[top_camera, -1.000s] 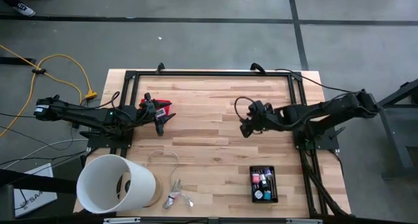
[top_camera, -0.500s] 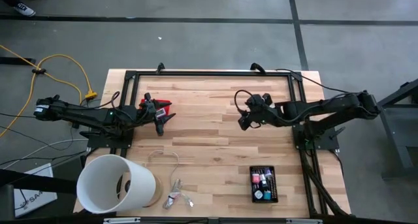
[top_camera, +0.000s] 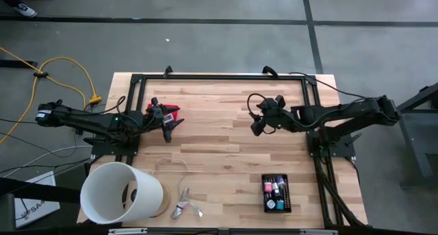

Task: Pick & Place Office items
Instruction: Return to Home Position

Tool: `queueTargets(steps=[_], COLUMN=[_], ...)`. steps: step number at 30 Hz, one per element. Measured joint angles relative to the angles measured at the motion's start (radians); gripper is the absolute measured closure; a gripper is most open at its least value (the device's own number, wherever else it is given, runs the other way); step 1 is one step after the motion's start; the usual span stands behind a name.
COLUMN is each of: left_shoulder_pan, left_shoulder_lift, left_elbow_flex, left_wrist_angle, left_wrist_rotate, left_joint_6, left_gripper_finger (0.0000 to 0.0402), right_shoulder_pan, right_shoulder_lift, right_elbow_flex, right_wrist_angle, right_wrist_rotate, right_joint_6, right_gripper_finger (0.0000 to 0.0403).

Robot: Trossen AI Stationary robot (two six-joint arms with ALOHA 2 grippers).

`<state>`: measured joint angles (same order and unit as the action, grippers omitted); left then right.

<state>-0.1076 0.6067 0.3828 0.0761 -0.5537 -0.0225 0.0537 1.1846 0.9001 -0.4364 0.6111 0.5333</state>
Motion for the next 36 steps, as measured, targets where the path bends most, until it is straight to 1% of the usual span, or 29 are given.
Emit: queueTargets(steps=[5,8,13,17,19,25,29,32,36], left_shoulder_pan=[0.0,0.0,0.0,0.0,0.0,0.0,0.0,0.0,0.0], left_shoulder_lift=[0.0,0.0,0.0,0.0,0.0,0.0,0.0,0.0,0.0], left_elbow_flex=[0.0,0.0,0.0,0.0,0.0,0.0,0.0,0.0,0.0], left_wrist_angle=[0.0,0.0,0.0,0.0,0.0,0.0,0.0,0.0,0.0], left_wrist_rotate=[0.0,0.0,0.0,0.0,0.0,0.0,0.0,0.0,0.0], left_joint_6=[0.0,0.0,0.0,0.0,0.0,0.0,0.0,0.0,0.0], left_gripper_finger=[0.0175,0.0175,0.0175,0.0175,0.0175,0.0175,0.0175,0.0175,0.0175], right_shoulder_pan=[-0.003,-0.003,-0.013,-0.018,-0.017,-0.017,-0.017,-0.017,-0.017], right_shoulder_lift=[-0.051,-0.101,-0.242,-0.364,-0.43,-0.615,-0.725,-0.801,-0.879], right_elbow_flex=[-0.009,-0.07,-0.239,-0.372,-0.425,-0.551,-0.635,-0.69,-0.732], right_wrist_angle=[0.011,0.09,0.24,0.309,0.311,0.331,0.389,0.426,0.426], right_wrist_rotate=[0.007,-0.006,-0.015,-0.022,-0.023,-0.028,-0.069,-0.094,-0.101], right_joint_6=[-0.049,-0.091,-0.12,-0.12,-0.122,-0.154,-0.193,-0.212,-0.217], right_gripper_finger=[0.0195,0.0195,0.0195,0.0195,0.0195,0.0195,0.0195,0.0195,0.0195])
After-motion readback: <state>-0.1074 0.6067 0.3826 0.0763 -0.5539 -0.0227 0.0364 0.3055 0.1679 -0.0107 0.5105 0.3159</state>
